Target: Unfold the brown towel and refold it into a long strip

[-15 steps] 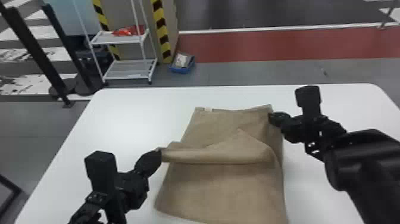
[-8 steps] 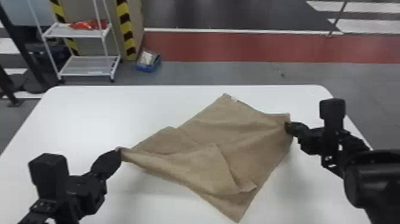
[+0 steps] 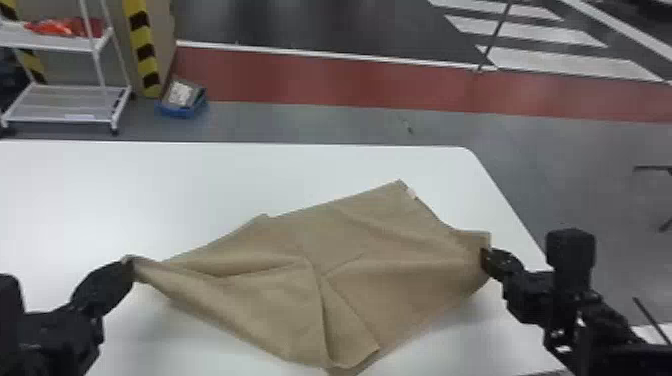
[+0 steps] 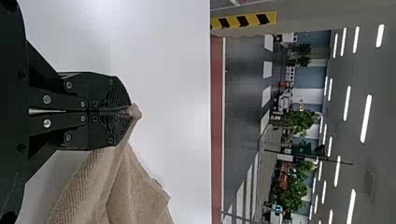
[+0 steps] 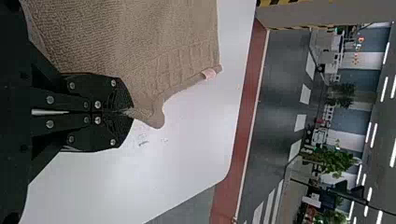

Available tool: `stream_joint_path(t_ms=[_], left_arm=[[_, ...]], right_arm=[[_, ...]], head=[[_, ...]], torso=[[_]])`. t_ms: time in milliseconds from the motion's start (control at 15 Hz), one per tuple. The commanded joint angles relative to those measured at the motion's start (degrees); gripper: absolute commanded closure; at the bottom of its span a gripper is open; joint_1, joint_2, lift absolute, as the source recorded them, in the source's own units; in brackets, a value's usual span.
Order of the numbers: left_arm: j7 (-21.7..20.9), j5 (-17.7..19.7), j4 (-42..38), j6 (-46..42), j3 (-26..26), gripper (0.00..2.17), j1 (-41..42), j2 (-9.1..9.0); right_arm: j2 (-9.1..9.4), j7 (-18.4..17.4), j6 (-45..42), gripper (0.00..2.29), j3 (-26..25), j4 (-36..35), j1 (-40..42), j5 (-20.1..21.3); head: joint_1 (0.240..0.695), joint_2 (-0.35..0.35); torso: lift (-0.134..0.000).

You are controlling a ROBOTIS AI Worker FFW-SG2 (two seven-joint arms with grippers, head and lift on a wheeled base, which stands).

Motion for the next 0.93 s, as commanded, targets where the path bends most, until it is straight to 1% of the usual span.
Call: stream_joint_path(t_ms=[0,133,267,467,533,600,733,800,867], left_arm=[[0.01,-0.17,0.17,0.0,-0.14,1.44,0.06,-0.01],[0.01,-0.17,0.17,-0.18,-0.14,1.44,0.32,-0.01],[0.09,-0.17,0.17,-0.35,-0.14,1.44,0.41,-0.01],[0.09,-0.35,0.08,-0.35,-0.14,1.44,0.41,-0.1],[0.09,-0.44,0.17,-0.35,-0.23,1.44,0.24,-0.19],[0.09,-0.44,0.44,-0.35,-0.41,1.44,-0.03,-0.19],[0.18,-0.61,1.14,-0.35,-1.11,1.44,-0.99,-0.45],[0.18,-1.05,1.58,-0.35,-1.29,1.44,-1.43,-0.8],[0.18,-1.67,2.11,-0.35,-1.81,1.43,-2.14,-0.98]], right_arm=[[2.43,0.0,0.13,1.65,-1.68,-5.3,4.76,0.59],[4.1,0.27,1.36,1.65,-1.86,-9.51,8.89,1.3],[5.24,0.62,5.58,1.65,-2.04,-12.94,11.97,1.47],[5.59,0.62,13.31,1.64,-3.97,-16.11,14.87,1.56],[5.59,0.62,14.02,1.31,-5.02,-16.46,15.31,1.47],[5.5,0.62,14.02,0.87,-5.99,-16.37,15.31,1.21],[5.15,0.62,14.02,0.15,-7.75,-16.46,14.96,-0.28],[5.06,0.62,14.02,0.02,-8.54,-16.46,14.43,-0.81],[4.97,0.62,14.19,0.01,-9.07,-16.55,13.9,-1.25]], head=[[0.695,-0.218],[0.695,-0.229],[0.695,-0.228],[0.695,-0.229],[0.695,-0.238],[0.695,-0.248],[0.695,-0.27],[0.695,-0.293],[0.695,-0.302]], torso=[[-0.123],[-0.123],[-0.123],[-0.123],[-0.123],[-0.123],[-0.123],[-0.123],[-0.123]])
